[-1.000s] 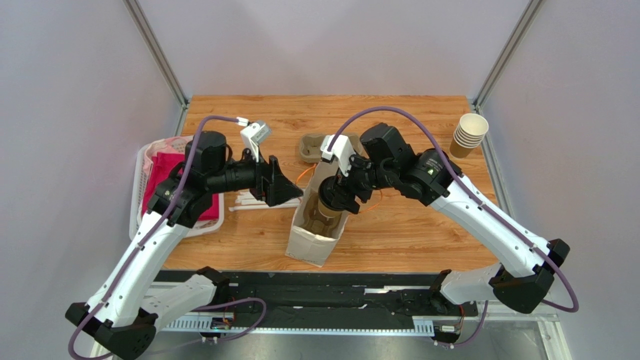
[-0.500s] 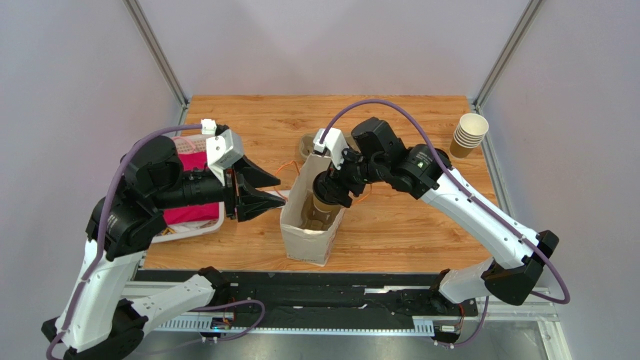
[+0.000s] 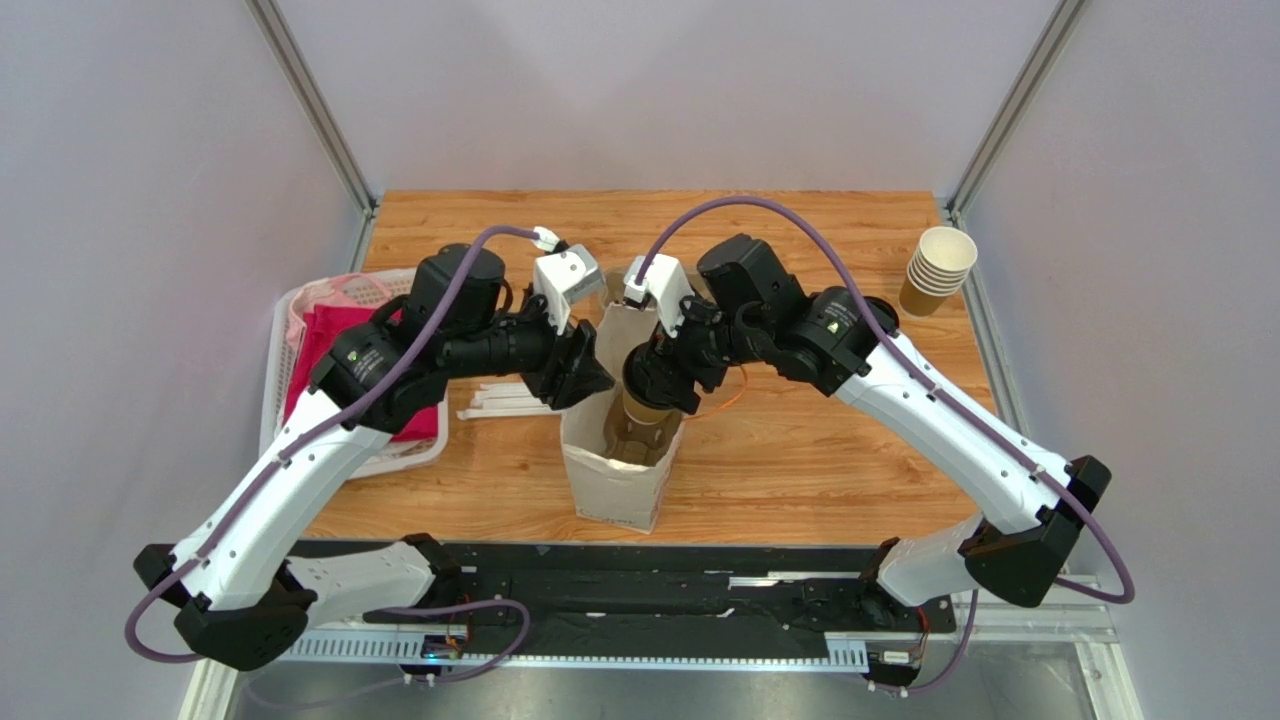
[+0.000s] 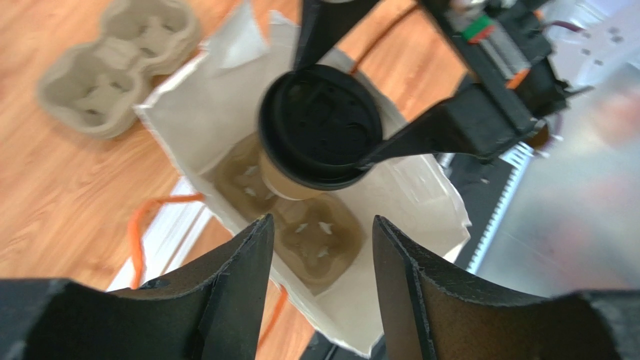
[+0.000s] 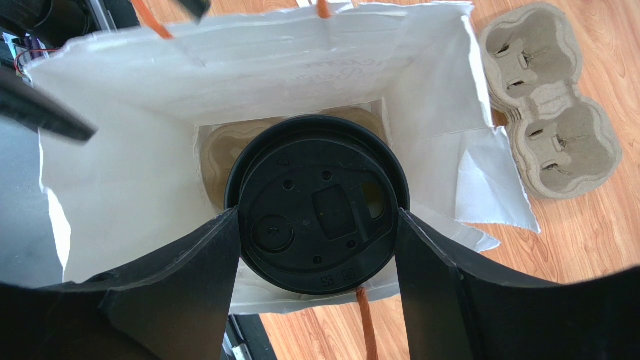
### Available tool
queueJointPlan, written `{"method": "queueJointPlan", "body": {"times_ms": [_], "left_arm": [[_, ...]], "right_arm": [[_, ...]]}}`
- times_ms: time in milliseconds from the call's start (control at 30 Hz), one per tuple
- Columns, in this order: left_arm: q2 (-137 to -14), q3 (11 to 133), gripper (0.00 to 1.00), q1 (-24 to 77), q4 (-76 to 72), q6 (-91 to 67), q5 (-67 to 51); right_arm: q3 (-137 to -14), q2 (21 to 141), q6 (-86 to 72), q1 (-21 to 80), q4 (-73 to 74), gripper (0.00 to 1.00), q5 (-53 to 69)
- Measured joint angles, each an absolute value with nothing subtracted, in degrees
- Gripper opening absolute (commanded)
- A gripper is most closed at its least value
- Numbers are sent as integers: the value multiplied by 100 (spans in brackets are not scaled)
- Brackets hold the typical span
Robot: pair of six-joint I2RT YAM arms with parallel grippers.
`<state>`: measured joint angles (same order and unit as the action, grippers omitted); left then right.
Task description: Pack the takeout coffee
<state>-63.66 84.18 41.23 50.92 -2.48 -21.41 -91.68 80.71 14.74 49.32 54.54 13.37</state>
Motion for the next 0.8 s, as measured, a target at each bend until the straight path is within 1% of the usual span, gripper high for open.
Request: {"method": "queueJointPlan", "body": {"times_ms": [133,267,433,467,800], "left_arm": [[-6263,8418,61,4123,5109,-248,-1597],[-6324,8418,53,4123,5262,-246,-1345],[-6584,8418,49,4123,5509,-242,-1260],[-6646,8418,47,4119,5564,-246,-1232],[-6984,8416,45,3994,5701,-401,-705]], "right_arm": [[-9168,8068,1474,4932,5454,21,1339],[-9168,8071,1474,4932,5454,21,1339],[-9168,8071,1474,4932,5454,22,1339],[-9168,8071,1474,4932,5454,22,1337],[-9168,8088,1476,4932,5454,22,1339]]}}
